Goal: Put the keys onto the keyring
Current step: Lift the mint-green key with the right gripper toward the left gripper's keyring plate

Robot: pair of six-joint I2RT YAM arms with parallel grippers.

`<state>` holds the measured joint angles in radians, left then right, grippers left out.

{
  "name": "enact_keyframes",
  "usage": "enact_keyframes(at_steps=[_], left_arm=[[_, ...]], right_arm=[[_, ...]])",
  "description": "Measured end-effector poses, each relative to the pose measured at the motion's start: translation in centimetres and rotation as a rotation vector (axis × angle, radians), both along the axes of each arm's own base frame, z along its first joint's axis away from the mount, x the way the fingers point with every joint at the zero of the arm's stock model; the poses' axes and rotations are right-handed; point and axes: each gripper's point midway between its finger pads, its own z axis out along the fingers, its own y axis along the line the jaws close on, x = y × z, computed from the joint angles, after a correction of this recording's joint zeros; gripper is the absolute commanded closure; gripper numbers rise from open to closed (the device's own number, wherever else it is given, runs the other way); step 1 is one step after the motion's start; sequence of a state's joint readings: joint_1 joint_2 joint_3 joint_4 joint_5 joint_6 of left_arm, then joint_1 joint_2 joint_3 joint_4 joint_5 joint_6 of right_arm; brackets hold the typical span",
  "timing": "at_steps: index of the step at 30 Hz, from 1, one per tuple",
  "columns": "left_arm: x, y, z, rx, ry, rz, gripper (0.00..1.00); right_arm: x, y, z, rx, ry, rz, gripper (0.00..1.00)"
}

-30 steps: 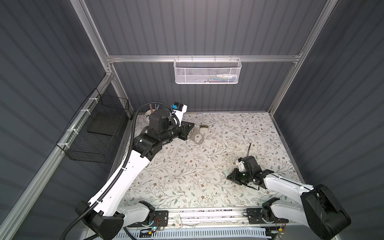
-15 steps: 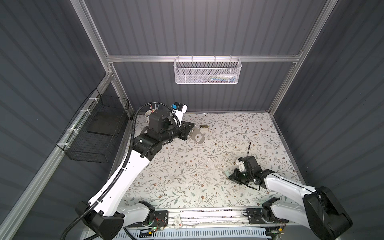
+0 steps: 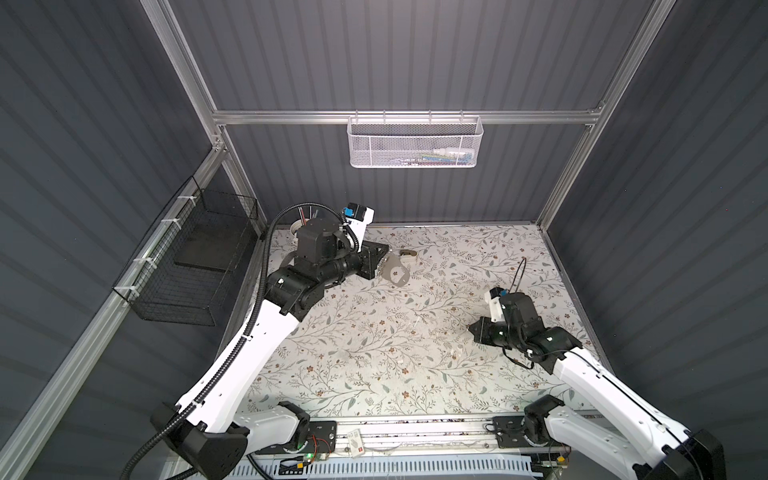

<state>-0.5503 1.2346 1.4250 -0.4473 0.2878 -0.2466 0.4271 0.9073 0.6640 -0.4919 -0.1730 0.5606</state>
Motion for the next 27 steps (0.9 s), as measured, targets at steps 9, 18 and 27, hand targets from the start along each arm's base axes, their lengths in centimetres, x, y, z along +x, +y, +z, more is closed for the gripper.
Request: enact_keyframes(at_steps=[9, 18, 27], left_arm=[[-0.4, -0.8, 1.2, -0.018, -0.040, -0.060, 1.00], [-1.6, -1.9, 3.7, -0.039, -0.114, -0.170, 1.00], [-1.7, -2.6, 4.6, -0.032, -0.153, -0.221, 1.00]], right_arm=[[2.7, 1.8, 9.4, 0.044, -0.214, 0.086, 0.97], [4.6, 6.2, 19.3, 0.167, -0.381, 0.290, 0.98], [5.5, 10.2, 26.4, 0.249, -0.517, 0.469, 0.97]])
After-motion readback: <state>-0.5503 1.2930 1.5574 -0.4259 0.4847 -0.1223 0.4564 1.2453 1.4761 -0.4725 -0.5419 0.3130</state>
